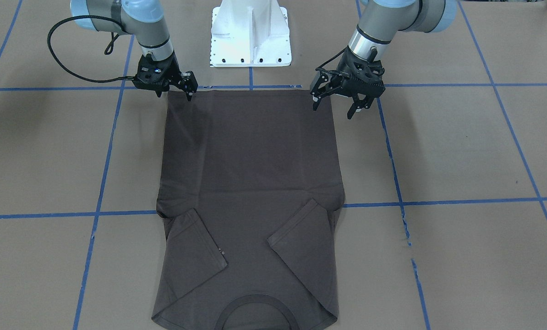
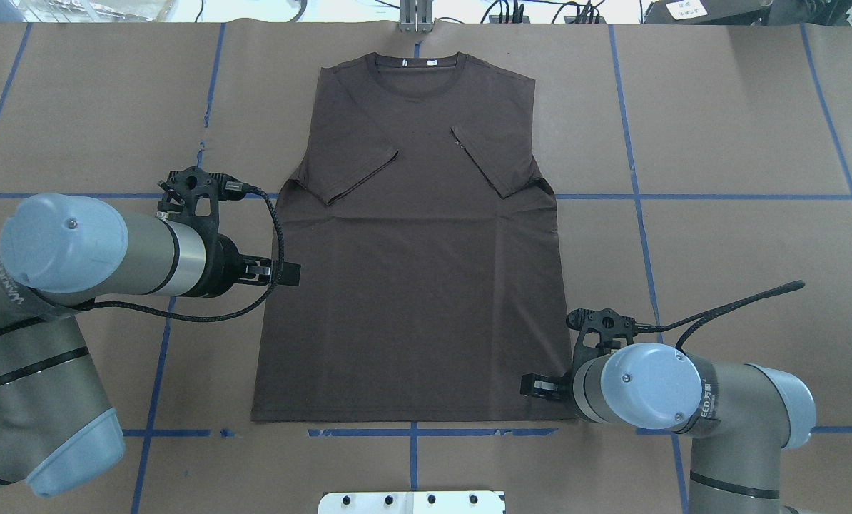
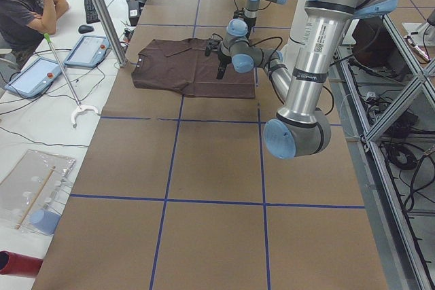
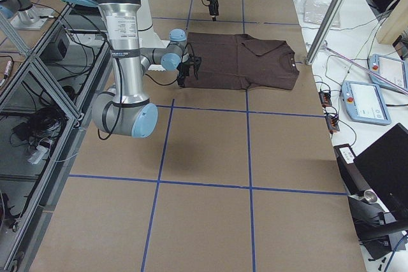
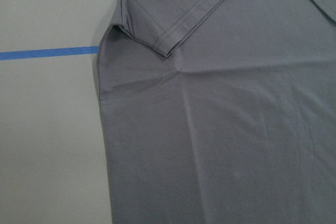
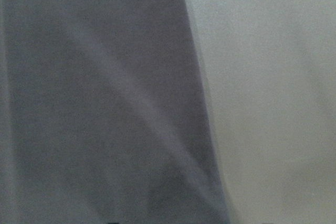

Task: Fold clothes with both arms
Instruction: 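Lower both grippers onto the hem corners at the shirt's sides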

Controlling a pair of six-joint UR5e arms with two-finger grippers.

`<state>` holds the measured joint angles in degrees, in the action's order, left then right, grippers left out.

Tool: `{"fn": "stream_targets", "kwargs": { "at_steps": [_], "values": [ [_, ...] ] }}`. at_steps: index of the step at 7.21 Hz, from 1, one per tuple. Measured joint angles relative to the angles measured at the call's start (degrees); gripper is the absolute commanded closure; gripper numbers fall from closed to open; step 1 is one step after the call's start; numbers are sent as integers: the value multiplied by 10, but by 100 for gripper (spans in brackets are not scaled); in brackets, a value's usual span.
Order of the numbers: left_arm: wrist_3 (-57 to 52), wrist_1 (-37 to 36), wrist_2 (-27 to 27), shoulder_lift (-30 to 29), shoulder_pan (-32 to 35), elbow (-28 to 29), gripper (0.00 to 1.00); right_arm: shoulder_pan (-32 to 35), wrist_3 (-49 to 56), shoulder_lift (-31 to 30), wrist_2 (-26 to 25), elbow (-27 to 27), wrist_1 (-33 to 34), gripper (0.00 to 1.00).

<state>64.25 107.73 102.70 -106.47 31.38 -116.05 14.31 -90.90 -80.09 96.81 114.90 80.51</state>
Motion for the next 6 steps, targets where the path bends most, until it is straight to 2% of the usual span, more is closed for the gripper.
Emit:
{"fn": "stream_targets", "kwargs": {
  "at_steps": [1,2,3,4,6],
  "values": [
    [0,0,0,0,0,-1,0,1,0,0,6,1,0,59],
    [0,-1,1,0,0,-4,0,1,0,-1,10,1,0,63],
    [0,-1,1,-2,0,-5,0,2,1,-2,13,1,0,65],
    [0,-1,2,-3,0,-5,0,2,2,-3,14,1,0,63],
    [0,-1,2,-4,0,-4,0,3,3,-3,19,2,1,0]
  ]
}}
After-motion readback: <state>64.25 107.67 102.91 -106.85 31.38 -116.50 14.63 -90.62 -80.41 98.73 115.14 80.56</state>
